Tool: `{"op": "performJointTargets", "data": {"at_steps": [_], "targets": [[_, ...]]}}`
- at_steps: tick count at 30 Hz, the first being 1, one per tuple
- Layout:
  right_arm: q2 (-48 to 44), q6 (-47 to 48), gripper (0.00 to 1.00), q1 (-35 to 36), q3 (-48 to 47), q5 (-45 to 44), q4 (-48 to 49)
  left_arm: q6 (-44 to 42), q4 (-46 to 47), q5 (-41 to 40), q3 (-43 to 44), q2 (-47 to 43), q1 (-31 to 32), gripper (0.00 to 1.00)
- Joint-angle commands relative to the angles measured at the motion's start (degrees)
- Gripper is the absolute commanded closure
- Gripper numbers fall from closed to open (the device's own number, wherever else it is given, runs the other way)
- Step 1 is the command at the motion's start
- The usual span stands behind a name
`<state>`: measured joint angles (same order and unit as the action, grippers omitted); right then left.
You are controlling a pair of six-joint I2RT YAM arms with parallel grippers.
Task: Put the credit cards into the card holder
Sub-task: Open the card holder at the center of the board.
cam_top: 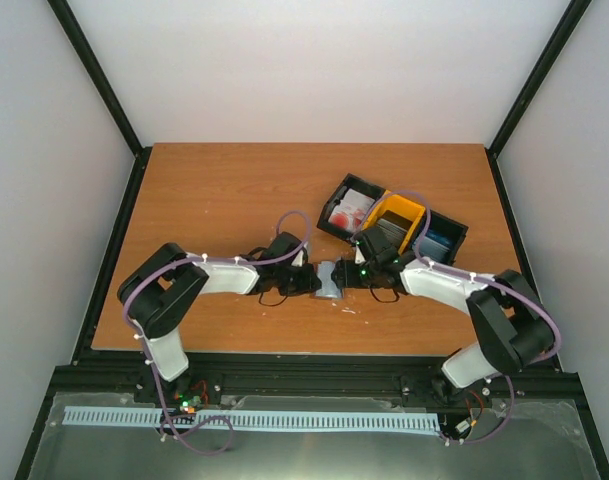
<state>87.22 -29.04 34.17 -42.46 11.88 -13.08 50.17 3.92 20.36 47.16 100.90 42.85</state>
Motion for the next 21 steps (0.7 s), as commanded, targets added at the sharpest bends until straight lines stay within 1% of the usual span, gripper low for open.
{"op": "performJointTargets", "data": {"at_steps": [1,7,9,12,15,21], "targets": [[-5.4,-1.3,0.28,0.3,1.0,-7.1,-3.3,0.1,-3.5,-0.6,2.1,1.7,-0.1,0.87],[-7.3,-1.8,0.29,0.3,1.4,-10.0,-6.5,-0.6,-4.4,-0.8,2.8,1.8,-0.2,0.87],[-6.4,-2.0,0.31,0.3,1.5,-11.0,-7.8,-0.7,-5.0,-0.6,3.2,2.9,-0.2,0.87],[-4.4,-2.2,0.38,0.3,2.1,-12.7,-9.1,-0.5,-5.8,-0.1,3.6,4.5,-0.2,0.88],[-3.3,-2.7,0.43,0.3,3.0,-16.3,-10.1,0.1,-7.1,-1.0,3.4,4.8,-0.2,0.88],[-1.1,-2.8,0.44,0.3,2.7,-22.9,-12.2,0.0,-8.8,-2.9,3.4,4.5,-0.2,0.89]]}}
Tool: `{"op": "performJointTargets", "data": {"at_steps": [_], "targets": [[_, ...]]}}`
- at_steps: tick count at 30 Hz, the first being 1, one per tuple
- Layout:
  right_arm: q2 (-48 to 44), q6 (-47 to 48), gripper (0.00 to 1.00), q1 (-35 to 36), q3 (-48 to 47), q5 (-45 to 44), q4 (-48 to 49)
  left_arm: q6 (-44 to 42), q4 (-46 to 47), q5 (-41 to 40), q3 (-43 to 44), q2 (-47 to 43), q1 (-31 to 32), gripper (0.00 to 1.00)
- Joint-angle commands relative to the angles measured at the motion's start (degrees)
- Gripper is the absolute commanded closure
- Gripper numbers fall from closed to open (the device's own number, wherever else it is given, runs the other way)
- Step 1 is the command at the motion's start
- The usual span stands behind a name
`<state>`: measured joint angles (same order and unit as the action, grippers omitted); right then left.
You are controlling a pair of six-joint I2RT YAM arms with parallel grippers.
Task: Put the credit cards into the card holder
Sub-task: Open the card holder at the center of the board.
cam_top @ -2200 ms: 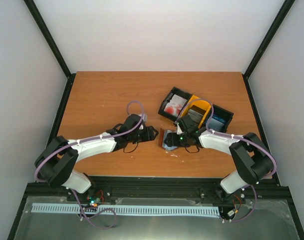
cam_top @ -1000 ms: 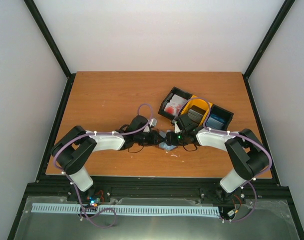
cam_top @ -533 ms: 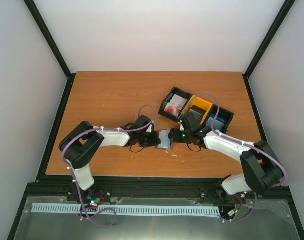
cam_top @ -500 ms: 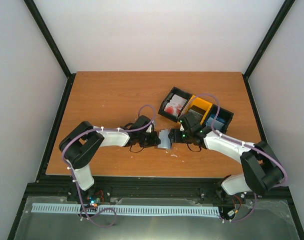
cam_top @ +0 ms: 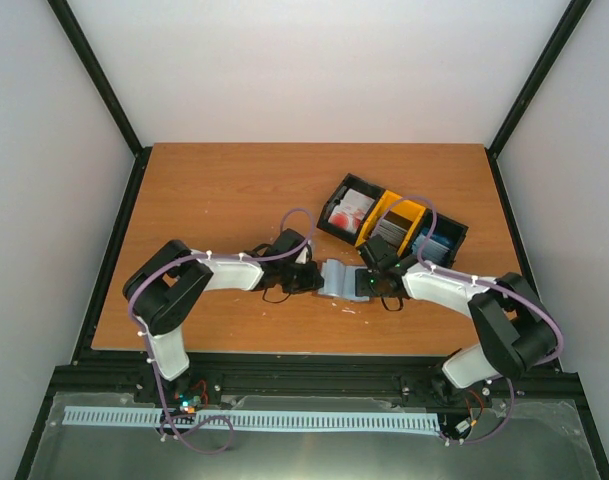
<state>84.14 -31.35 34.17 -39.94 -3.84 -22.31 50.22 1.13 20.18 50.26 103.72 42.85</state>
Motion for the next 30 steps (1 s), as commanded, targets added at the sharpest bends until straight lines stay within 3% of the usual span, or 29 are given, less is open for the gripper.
{"op": "performJointTargets", "data": {"at_steps": [1,10,19,30], "targets": [[2.4,-0.4,0.43,0.3,0.1,-8.2,-3.3,0.0,-6.0,-2.6,0.4,1.8,-0.2,0.89],[7.2,1.1,0.44,0.3,-1.8,-7.8,-4.2,0.1,-6.1,-2.2,-0.2,2.0,-0.2,0.89],[-7.1,3.7,0.48,0.4,-8.0,-1.4,-5.6,-1.1,-4.6,-1.0,0.7,-0.3,-0.1,0.89],[-5.7,5.5,0.81,0.4,-8.4,9.6,-2.1,-1.6,-2.3,2.5,0.4,-2.6,-0.1,0.88]]}}
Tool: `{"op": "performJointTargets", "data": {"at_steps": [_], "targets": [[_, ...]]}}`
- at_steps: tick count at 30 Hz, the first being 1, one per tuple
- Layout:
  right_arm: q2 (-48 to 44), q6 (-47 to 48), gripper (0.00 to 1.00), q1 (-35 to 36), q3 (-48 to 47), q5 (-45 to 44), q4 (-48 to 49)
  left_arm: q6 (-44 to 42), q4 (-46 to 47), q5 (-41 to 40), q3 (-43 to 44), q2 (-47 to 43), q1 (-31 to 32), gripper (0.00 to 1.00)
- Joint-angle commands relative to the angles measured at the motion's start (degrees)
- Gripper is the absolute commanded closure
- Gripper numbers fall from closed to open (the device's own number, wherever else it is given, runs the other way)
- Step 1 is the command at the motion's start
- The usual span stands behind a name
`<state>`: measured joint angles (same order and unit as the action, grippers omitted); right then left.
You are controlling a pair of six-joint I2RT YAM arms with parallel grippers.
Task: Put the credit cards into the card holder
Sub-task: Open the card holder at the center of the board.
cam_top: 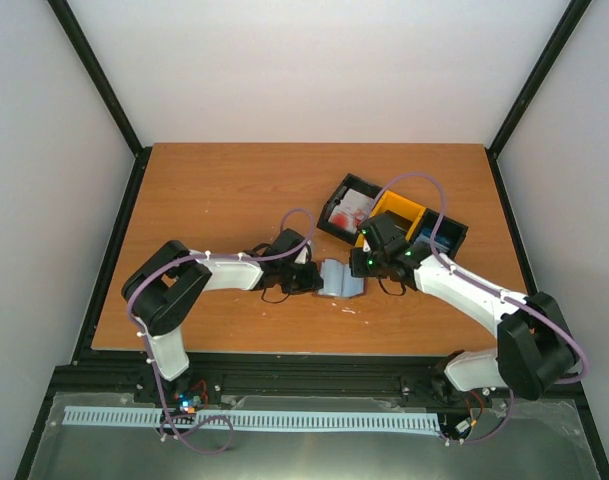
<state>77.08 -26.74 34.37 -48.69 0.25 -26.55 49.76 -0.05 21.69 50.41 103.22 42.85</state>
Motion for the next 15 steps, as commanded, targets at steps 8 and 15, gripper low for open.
{"op": "performJointTargets", "data": {"at_steps": [8,15], "targets": [[11.1,0.7,0.70,1.2,0.7,2.4,2.5,-1.1,-3.5,-3.1,-0.1,-5.8,-0.1,0.83],[14.0,0.6,0.64,4.1,-2.0,-2.2,1.1,-0.8,-1.9,-3.1,-1.6,-8.7,-0.2,0.82]]}}
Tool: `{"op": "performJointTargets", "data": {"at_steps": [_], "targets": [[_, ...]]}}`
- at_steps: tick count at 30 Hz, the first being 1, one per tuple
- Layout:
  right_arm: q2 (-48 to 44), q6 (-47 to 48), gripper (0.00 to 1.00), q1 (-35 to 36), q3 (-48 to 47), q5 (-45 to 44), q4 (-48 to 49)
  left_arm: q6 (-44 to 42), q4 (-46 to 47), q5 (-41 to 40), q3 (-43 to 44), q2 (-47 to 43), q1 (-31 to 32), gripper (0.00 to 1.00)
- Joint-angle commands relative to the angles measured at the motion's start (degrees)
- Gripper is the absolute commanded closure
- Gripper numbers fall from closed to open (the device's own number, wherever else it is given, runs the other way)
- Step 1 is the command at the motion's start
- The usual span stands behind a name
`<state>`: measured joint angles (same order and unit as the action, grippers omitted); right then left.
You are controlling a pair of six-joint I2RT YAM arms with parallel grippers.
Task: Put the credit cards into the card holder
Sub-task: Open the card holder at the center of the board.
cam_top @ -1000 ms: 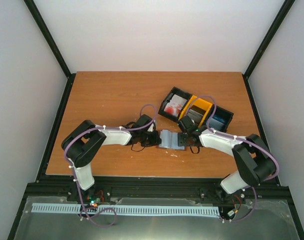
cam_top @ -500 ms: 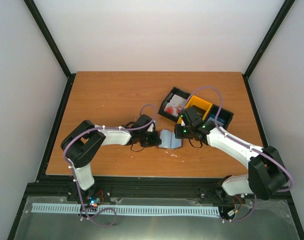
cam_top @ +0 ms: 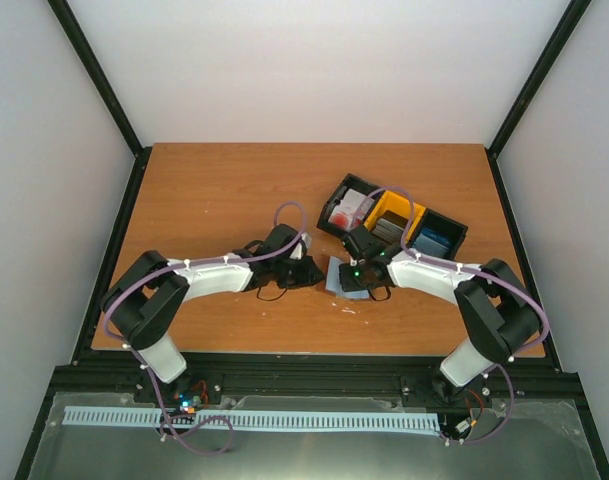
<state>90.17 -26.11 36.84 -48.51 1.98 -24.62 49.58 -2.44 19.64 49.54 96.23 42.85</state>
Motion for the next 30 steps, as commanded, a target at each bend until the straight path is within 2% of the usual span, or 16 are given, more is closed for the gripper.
{"op": "performJointTargets", "data": {"at_steps": [1,10,17,21,26,30], "targets": [[1.4,-0.1,0.62,1.9,-2.5,-4.6,-1.2,-0.5,0.6,-1.3,-0.9,-1.8,-0.1,0.82],[7.9,-1.5,0.53,3.7,-3.5,-6.7,-2.4,1.7,3.3,-6.7,-5.3,-7.5,-0.2,0.82],[13.4,-2.0,0.44,4.2,-1.7,-6.8,-2.0,-0.2,9.7,-1.7,-8.2,-9.4,-0.1,0.79],[15.7,-2.6,0.43,4.3,-1.4,-11.5,-4.3,0.3,10.4,-1.2,-7.9,-7.5,-0.2,0.79],[14.6,-1.4,0.42,5.0,-2.9,-17.3,-7.5,1.6,9.4,-5.4,-8.4,-8.1,-0.1,0.79],[9.0,1.2,0.40,5.1,-5.0,-11.9,-7.0,1.8,9.2,-7.6,-8.6,-9.4,-0.2,0.79]]}}
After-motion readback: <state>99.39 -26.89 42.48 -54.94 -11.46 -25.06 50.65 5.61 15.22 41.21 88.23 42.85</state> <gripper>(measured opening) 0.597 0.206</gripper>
